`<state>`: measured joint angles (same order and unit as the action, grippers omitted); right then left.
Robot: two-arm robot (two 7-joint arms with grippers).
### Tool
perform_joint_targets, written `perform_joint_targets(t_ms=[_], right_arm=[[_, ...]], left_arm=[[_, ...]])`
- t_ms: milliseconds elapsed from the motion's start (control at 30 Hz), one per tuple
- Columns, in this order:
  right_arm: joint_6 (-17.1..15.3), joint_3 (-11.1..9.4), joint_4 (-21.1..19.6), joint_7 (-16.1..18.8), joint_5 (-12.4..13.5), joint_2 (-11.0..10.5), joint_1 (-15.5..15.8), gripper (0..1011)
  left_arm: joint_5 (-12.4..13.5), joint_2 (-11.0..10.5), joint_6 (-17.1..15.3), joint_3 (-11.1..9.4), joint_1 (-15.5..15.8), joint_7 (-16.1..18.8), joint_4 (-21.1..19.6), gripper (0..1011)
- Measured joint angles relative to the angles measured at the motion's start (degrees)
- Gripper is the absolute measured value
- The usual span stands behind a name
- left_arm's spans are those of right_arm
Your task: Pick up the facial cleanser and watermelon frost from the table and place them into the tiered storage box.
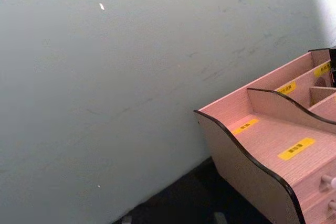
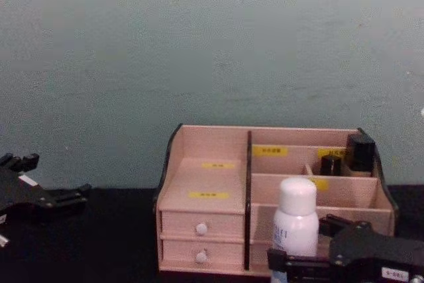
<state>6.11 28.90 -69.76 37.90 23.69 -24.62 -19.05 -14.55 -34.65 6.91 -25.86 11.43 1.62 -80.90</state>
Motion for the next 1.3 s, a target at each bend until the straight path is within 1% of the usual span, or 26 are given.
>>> perform_joint_targets(t_ms=[433, 467, 567, 600, 633, 667, 700, 733, 800, 867, 900, 1000, 1300], right_arm=[[0.11, -0.05, -0.04, 0.1, 0.06, -0.06, 0.01, 1000], [0.13, -0.05, -0.05, 0.1, 0.07, -0.07, 0.02, 967], [0.15, -0.05, -0.07, 0.12, 0.09, -0.07, 0.03, 916], [0.15, -0.05, -0.07, 0.12, 0.1, -0.07, 0.04, 916], [0.16, -0.05, -0.08, 0.13, 0.1, -0.07, 0.04, 870], [0.16, -0.05, -0.09, 0.13, 0.11, -0.07, 0.04, 861], [0.17, -0.05, -0.09, 0.14, 0.12, -0.07, 0.05, 821], [0.18, -0.04, -0.1, 0.15, 0.12, -0.07, 0.05, 811], [0.19, -0.05, -0.1, 0.16, 0.13, -0.07, 0.05, 734], [0.19, -0.05, -0.11, 0.18, 0.13, -0.07, 0.05, 679], [0.2, -0.05, -0.11, 0.18, 0.13, -0.07, 0.05, 629], [0.21, -0.05, -0.11, 0.18, 0.13, -0.07, 0.05, 593], [0.25, -0.05, -0.11, 0.18, 0.13, -0.07, 0.05, 593]], left_arm=[[0.0, 0.0, 0.0, 0.0, 0.0, 0.0, 0.0, 1001], [0.0, 0.0, 0.0, 0.0, 0.0, 0.0, 0.0, 1001], [0.0, 0.0, 0.0, 0.0, 0.0, 0.0, 0.0, 1001], [0.0, 0.0, 0.0, 0.0, 0.0, 0.0, 0.0, 1001], [0.0, 0.0, 0.0, 0.0, 0.0, 0.0, 0.0, 1001], [0.0, 0.0, 0.0, 0.0, 0.0, 0.0, 0.0, 1001], [0.0, 0.0, 0.0, 0.0, 0.0, 0.0, 0.0, 1001], [0.0, 0.0, 0.0, 0.0, 0.0, 0.0, 0.0, 1001], [0.0, 0.0, 0.0, 0.0, 0.0, 0.0, 0.0, 1001], [0.0, 0.0, 0.0, 0.0, 0.0, 0.0, 0.0, 1001], [0.0, 0.0, 0.0, 0.0, 0.0, 0.0, 0.0, 1001], [0.0, 0.0, 0.0, 0.0, 0.0, 0.0, 0.0, 1001], [0.0, 0.0, 0.0, 0.0, 0.0, 0.0, 0.0, 1001]])
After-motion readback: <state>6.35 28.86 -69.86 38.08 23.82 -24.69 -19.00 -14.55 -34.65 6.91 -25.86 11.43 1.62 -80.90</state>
